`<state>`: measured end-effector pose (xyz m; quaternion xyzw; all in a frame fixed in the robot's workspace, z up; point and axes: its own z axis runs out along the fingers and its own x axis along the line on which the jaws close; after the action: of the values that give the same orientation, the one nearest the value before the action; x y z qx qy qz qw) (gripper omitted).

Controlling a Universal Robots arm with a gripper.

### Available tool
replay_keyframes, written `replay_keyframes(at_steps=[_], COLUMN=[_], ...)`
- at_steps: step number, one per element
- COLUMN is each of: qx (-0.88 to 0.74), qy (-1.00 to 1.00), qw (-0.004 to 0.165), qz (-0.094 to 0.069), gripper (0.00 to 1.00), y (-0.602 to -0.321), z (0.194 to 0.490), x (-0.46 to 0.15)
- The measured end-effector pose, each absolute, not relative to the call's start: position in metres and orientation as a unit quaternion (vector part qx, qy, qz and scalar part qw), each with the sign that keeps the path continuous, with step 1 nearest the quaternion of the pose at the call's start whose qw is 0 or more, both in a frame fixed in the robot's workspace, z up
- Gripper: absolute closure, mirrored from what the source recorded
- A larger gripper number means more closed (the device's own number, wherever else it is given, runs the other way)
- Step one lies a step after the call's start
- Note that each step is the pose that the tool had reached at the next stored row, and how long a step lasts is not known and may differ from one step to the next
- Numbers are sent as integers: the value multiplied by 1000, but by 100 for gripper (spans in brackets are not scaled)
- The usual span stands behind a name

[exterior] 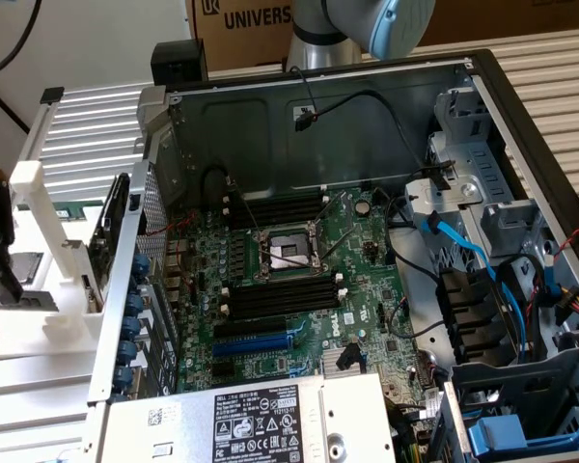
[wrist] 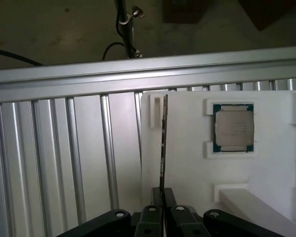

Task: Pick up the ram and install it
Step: 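Pick up the ram and move it above insertion slot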

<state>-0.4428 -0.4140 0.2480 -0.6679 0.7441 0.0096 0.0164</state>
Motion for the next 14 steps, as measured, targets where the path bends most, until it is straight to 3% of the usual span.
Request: replay_keyframes(at_steps=[14], qx=[-666], qy=[746], qw=[16], qz=[9], gripper=[87], y=[-414], z=[309], x=[-443])
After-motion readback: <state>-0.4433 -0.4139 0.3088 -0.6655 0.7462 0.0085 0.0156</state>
